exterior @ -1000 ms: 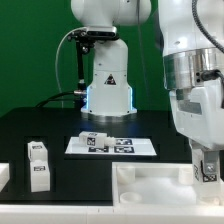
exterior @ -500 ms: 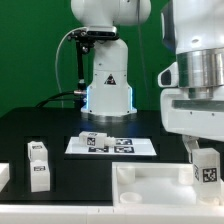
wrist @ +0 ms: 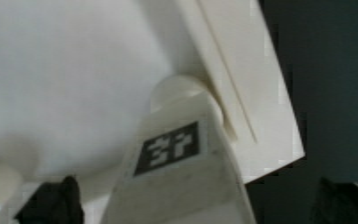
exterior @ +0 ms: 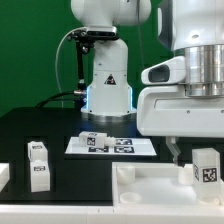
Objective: Assemble square table
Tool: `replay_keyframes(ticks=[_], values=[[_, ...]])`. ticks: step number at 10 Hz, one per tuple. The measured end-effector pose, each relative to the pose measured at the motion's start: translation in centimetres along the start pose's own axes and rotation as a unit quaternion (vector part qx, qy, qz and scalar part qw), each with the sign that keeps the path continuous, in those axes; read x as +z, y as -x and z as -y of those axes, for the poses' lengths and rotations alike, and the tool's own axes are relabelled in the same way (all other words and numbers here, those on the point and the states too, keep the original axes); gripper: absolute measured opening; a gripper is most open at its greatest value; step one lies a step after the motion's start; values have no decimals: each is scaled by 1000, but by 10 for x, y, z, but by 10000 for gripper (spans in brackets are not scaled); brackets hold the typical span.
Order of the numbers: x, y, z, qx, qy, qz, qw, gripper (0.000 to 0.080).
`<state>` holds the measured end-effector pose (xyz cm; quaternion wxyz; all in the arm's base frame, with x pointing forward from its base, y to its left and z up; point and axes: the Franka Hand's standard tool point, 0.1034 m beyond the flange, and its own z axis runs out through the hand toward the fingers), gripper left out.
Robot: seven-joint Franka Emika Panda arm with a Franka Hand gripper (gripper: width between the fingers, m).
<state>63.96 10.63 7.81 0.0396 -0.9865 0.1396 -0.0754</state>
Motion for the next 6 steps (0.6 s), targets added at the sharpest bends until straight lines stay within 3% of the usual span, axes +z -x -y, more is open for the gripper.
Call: replay_keyframes(ticks=[2, 3, 4, 5, 6], values=[[2, -1, 1, -33, 0, 0, 999, 624], [2, -1, 1, -28, 0, 0, 1000, 455], [2, 0, 1, -27, 0, 0, 1000, 455], [2, 0, 1, -13, 0, 0, 1000, 316], [2, 0, 1, 41, 0, 0, 999, 284]])
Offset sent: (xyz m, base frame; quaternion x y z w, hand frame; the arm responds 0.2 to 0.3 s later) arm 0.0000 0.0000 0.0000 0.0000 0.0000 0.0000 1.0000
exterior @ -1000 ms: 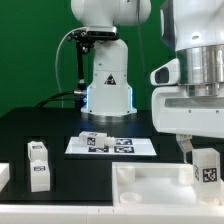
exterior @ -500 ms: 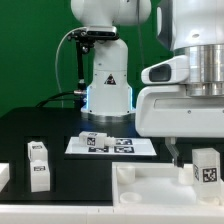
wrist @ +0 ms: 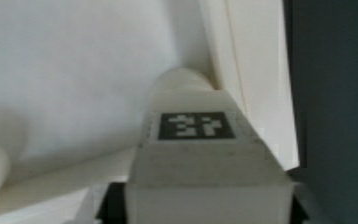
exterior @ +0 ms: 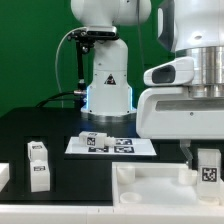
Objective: Assemble square table
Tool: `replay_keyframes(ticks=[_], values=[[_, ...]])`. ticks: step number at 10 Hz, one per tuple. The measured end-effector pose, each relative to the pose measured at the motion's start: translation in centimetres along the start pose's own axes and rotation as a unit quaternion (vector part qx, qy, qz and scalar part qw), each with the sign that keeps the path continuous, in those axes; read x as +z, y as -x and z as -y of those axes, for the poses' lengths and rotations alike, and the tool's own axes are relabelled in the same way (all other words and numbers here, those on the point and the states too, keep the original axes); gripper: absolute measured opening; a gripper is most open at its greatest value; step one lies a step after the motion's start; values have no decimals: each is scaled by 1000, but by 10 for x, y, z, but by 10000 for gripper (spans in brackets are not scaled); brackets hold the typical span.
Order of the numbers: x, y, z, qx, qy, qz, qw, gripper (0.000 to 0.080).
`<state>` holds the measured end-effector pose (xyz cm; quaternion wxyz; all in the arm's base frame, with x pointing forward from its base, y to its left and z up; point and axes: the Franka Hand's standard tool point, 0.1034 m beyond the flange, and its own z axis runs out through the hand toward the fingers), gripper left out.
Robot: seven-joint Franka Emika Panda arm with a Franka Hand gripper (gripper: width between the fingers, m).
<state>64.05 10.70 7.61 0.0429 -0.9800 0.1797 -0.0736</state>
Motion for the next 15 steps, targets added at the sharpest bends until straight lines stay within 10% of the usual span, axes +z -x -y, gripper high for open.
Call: replay_keyframes(ticks=[4, 10, 12, 13, 15], values=[[1, -1, -3, 208, 4, 4, 978, 284], [3, 2, -7, 572, -13, 37, 819, 284], [3, 5, -6, 536, -6, 41, 843, 288], [1, 9, -4, 493, 16, 52, 868, 508], [-3, 5, 1, 308, 20, 46, 950, 623]])
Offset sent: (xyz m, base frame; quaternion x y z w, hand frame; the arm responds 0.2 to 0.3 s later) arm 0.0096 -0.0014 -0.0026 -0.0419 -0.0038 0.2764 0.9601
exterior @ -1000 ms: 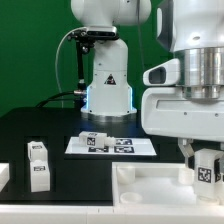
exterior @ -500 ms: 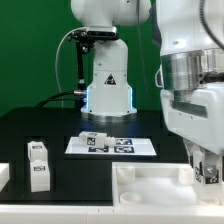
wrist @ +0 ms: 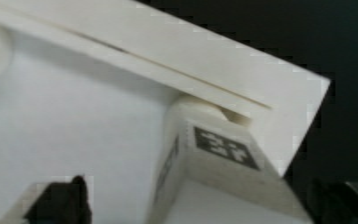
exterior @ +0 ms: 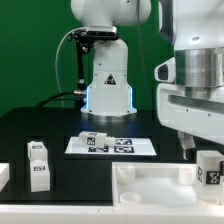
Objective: Assemble square table
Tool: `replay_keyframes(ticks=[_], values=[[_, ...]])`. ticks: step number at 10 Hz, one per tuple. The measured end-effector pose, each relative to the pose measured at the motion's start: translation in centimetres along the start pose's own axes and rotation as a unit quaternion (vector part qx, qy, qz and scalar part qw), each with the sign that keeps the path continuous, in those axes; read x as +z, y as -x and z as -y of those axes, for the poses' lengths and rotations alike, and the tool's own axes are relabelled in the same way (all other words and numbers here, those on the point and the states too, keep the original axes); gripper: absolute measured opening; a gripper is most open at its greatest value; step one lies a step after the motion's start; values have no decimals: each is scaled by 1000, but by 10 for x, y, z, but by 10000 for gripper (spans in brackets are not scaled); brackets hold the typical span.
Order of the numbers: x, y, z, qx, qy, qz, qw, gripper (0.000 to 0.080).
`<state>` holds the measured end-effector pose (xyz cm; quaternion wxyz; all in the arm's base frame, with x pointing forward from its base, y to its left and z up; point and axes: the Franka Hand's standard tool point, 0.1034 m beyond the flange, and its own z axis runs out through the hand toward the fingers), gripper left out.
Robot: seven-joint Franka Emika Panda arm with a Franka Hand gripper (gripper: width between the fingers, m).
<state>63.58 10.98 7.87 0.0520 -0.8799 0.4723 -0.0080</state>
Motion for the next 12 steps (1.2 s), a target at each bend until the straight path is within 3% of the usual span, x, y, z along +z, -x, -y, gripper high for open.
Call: replay_keyframes(ticks=[4, 6, 7, 8, 10, 11, 12], values=[[-1, -1, 1, -191, 3, -2, 982, 649], [-2, -4, 2, -384, 13, -15, 923, 649], [0, -5, 3, -439, 10, -18, 898, 649], [0, -5, 3, -417, 10, -19, 909, 649], [0, -6, 3, -417, 10, -19, 909, 395], [0, -5, 3, -379, 8, -19, 925, 395], [0, -5, 3, -340, 8, -19, 940, 281]])
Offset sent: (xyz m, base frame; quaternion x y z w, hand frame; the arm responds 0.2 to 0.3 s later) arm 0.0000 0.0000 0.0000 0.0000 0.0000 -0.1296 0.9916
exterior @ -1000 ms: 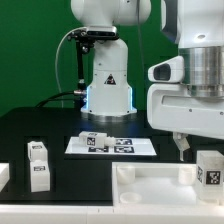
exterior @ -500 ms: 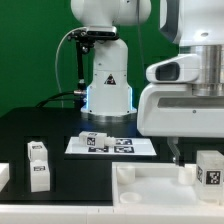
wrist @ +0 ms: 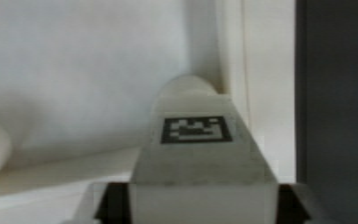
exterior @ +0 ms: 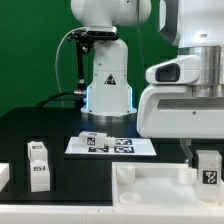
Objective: Assemble square table
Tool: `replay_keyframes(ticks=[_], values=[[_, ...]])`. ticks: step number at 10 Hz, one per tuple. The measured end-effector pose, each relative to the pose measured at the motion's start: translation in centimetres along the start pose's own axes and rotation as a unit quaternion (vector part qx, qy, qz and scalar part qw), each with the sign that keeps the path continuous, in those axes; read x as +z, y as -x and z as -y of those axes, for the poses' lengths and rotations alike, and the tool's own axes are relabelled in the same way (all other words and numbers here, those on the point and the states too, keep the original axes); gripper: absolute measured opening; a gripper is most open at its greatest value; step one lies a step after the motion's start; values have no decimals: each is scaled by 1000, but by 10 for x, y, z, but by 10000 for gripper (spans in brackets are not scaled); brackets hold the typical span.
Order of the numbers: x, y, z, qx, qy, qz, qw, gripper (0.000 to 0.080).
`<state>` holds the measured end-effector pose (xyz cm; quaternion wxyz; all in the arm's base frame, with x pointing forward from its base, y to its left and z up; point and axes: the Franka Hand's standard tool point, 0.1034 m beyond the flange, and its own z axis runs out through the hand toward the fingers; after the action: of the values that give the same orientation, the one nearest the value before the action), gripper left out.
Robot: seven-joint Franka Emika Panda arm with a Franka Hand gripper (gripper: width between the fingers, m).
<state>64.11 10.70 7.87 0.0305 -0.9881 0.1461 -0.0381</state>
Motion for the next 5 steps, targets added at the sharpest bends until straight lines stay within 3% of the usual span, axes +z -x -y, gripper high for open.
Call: replay_keyframes(ticks=[2, 5], values=[[1, -1, 0, 52, 0, -1, 999, 284], [1, -1, -1, 235, -2, 0, 972, 284]])
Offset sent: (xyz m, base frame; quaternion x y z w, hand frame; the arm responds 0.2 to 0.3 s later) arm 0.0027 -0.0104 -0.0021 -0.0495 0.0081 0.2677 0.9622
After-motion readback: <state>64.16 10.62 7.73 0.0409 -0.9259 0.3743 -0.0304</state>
